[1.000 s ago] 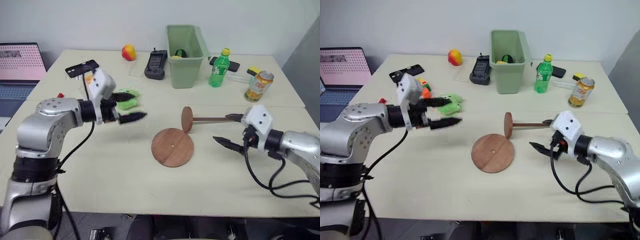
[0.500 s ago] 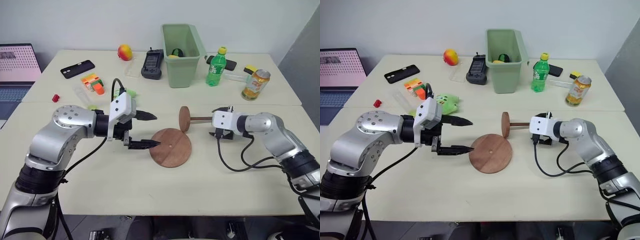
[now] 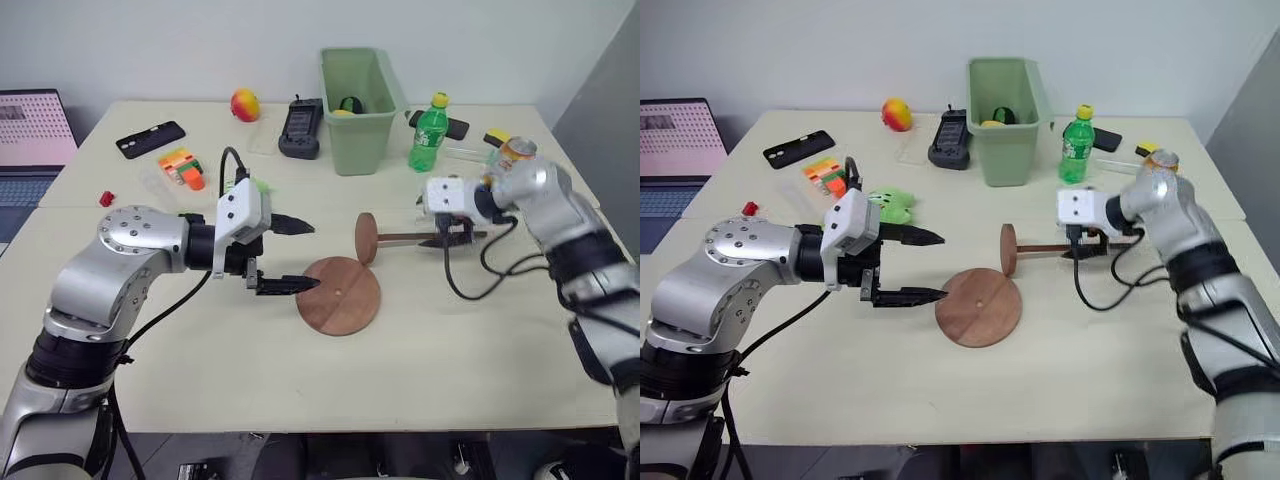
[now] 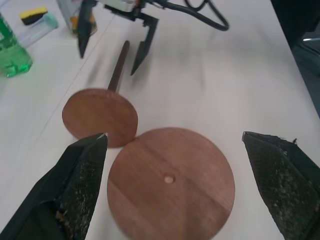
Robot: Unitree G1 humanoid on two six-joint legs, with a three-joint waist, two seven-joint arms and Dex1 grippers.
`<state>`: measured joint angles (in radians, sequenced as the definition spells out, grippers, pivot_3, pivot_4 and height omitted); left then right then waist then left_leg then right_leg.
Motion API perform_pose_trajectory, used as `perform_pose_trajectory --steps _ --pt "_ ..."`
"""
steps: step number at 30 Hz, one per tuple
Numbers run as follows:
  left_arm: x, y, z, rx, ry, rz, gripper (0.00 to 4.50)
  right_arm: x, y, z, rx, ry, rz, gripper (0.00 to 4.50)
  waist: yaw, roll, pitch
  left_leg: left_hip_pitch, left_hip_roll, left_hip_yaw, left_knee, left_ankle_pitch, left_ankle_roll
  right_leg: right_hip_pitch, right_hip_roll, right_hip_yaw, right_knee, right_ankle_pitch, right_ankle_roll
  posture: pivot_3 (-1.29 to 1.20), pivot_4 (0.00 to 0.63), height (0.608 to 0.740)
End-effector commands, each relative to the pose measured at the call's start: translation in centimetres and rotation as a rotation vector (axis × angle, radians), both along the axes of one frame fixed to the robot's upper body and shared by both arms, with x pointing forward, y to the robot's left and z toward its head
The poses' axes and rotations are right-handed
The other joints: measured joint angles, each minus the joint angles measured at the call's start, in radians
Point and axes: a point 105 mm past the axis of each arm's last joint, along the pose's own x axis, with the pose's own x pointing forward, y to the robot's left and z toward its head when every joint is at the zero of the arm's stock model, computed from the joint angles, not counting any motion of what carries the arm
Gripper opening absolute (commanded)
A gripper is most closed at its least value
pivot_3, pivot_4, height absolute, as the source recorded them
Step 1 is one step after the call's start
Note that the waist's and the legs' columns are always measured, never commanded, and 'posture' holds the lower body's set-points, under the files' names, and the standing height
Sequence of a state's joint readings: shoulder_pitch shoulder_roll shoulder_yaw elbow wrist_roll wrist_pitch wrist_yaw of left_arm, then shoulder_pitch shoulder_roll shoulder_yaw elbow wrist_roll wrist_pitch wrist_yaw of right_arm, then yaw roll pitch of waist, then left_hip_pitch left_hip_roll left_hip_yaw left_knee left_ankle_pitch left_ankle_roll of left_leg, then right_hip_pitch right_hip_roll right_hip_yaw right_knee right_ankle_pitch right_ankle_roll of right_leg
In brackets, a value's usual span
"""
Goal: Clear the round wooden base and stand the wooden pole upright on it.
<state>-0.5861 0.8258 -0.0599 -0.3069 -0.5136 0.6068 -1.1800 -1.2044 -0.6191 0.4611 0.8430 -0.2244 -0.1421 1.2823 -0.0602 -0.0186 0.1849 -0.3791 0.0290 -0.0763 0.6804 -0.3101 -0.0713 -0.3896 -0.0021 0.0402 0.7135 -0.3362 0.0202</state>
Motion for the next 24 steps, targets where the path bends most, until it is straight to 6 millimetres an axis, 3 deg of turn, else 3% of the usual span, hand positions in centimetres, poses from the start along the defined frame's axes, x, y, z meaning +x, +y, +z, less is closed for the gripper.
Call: perform_pose_trajectory --steps 1,6,14,20,21,24 --pt "-0.2 -0.5 1.0 -0.025 -0.043 -0.003 4.49 -0.1 -0.7 -0.9 -0.108 0.101 0.026 4.50 -0.001 0.000 0.000 0.000 0.000 0.000 -0.001 0.000 0.000 0.000 0.000 0.000 0.000 0.000 0.000 0.00 0.150 0.740" --pt "0.0 -0.3 2.1 -0.076 -0.063 0.046 4.49 -0.3 -1.0 -2.3 -0.209 0.171 0.034 4.50 0.001 0.000 0.000 -0.001 -0.001 0.000 0.000 0.000 0.000 -0.001 -0.002 0.001 0.000 0.000 0.000 0.00 0.150 0.740" --pt "-0.5 -1.0 4.0 -0.121 -0.086 0.020 4.49 0.6 -0.4 -2.8 -0.200 0.130 -0.002 4.50 -0.001 0.000 0.000 -0.001 0.000 -0.002 0.000 0.000 0.000 -0.001 -0.002 0.001 0.001 0.000 0.000 0.00 0.150 0.740" --pt "-0.5 -1.1 4.2 -0.113 -0.088 0.016 4.49 1.3 -0.2 -2.9 -0.191 0.073 -0.034 4.50 -0.005 0.000 0.000 -0.001 0.000 -0.001 0.000 0.000 0.000 -0.001 -0.002 0.001 0.001 0.000 0.000 0.00 0.150 0.740" --pt "-0.5 -1.0 4.1 -0.109 -0.086 0.017 4.50 1.3 -0.2 -2.9 -0.193 0.073 -0.037 4.13 -0.005 0.000 0.000 -0.001 0.000 -0.001 0.000 0.000 0.000 -0.001 -0.002 0.001 0.001 0.000 0.000 0.00 0.150 0.740" --pt "-0.5 -0.8 3.8 -0.100 -0.078 0.020 4.50 1.5 -0.3 -2.6 -0.201 0.059 -0.043 3.56 -0.005 0.000 0.000 -0.001 -0.001 -0.001 0.000 0.000 0.000 -0.001 -0.002 0.001 0.001 0.000 0.000 0.00 0.150 0.740"
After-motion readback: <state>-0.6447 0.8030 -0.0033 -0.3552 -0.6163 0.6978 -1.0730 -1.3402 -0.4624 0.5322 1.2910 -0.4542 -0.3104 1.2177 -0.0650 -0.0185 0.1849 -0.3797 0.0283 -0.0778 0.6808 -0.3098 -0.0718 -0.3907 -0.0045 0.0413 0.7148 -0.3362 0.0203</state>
